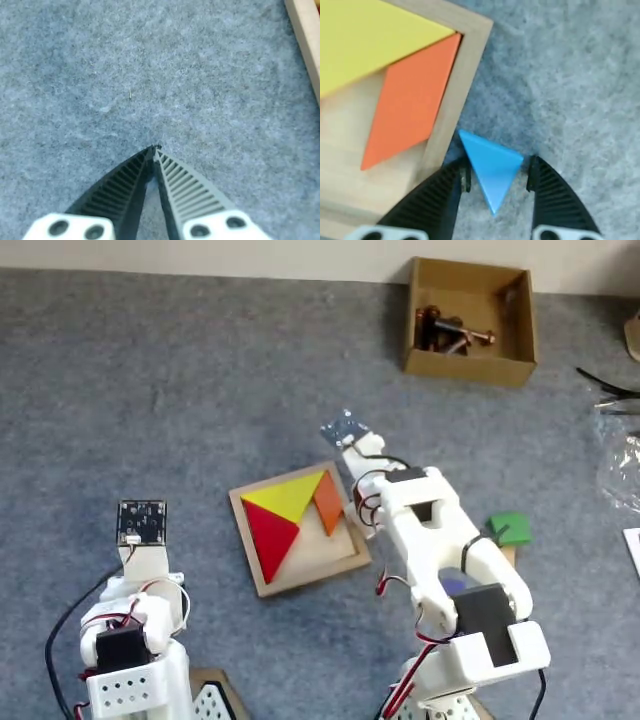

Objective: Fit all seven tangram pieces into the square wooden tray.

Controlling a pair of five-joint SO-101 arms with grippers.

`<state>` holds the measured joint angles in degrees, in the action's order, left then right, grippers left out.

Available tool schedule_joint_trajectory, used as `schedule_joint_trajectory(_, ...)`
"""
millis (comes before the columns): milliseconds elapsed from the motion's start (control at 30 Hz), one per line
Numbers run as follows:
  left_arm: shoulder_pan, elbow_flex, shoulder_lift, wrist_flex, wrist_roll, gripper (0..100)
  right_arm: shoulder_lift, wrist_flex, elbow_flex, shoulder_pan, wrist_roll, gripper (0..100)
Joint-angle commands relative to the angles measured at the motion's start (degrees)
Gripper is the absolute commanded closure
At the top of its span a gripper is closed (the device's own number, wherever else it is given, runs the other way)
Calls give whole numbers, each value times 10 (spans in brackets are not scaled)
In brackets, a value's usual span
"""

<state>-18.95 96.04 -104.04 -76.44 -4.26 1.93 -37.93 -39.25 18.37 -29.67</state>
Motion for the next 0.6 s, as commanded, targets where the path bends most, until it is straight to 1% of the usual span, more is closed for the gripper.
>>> schedule_joint_trajectory(0, -7, 11, -3, -3, 5, 995, 3, 8, 19, -14, -2, 820)
schedule_joint_trajectory(167, -7, 11, -3, -3, 5, 995, -27, 7, 37, -25, -2, 820)
schedule_joint_trajectory(367, -7, 11, -3, -3, 5, 995, -86, 5, 35, -4, -2, 820)
schedule_joint_trajectory(567, -7, 11, -3, -3, 5, 995, -95, 7, 19, 0, -6, 820)
